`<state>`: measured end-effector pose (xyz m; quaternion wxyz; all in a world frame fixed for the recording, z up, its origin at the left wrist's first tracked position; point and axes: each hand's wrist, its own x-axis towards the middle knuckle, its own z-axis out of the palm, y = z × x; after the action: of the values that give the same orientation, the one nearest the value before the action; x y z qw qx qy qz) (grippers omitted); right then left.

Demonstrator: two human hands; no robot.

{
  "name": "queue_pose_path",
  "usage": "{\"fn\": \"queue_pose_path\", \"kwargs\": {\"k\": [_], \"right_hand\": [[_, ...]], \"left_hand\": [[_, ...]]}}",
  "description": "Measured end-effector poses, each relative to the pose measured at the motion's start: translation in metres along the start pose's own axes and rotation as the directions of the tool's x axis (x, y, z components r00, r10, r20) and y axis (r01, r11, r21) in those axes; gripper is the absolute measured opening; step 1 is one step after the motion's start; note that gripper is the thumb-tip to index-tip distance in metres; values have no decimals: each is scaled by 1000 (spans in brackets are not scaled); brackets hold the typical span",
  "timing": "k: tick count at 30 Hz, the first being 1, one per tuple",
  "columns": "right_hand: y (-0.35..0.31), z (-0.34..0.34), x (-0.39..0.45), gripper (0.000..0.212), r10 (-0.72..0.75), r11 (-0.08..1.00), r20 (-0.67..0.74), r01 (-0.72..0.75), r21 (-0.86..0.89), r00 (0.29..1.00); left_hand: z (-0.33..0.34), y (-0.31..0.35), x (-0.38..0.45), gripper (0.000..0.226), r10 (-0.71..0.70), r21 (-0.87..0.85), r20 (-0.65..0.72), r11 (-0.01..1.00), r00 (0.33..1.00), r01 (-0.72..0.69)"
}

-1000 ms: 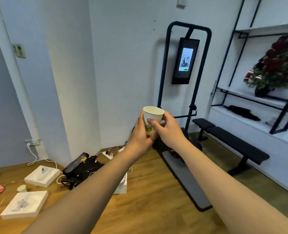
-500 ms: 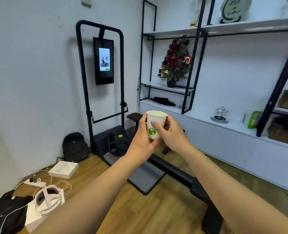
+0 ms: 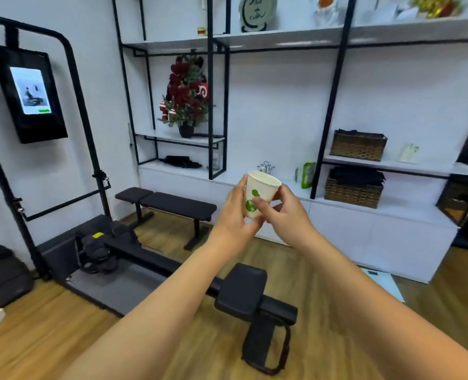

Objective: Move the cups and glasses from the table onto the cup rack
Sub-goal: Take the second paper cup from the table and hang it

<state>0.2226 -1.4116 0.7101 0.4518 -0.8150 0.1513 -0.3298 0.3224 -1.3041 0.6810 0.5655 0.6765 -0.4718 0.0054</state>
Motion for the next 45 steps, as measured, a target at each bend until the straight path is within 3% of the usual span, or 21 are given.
{"fn": "queue_pose_path", "kwargs": {"k": [9,18,28,36,45], "right_hand": [[89,-138,43,55,26,999,-88,-30,-39,996],[188,-203,145,63,46,998,-176,-40,38,983],[292,-264,311,61,60,998,-112,-57,29,992],[398,-287,422,54,88,995,-47,-86,50,995],[504,-346,582,45,62,998,121,-59,-34,991]], "left_hand": [[147,18,81,83,-7,-66,122,998,992,15],[256,-25,197,74,-12,-129,139,991,990,30],[361,-107,358,95,-66,-101,84,992,994,74],[438,-182,451,95,-97,-57,8,994,995,97],[533,-251,590,99,-187,-23,-66,982,980,186]]}}
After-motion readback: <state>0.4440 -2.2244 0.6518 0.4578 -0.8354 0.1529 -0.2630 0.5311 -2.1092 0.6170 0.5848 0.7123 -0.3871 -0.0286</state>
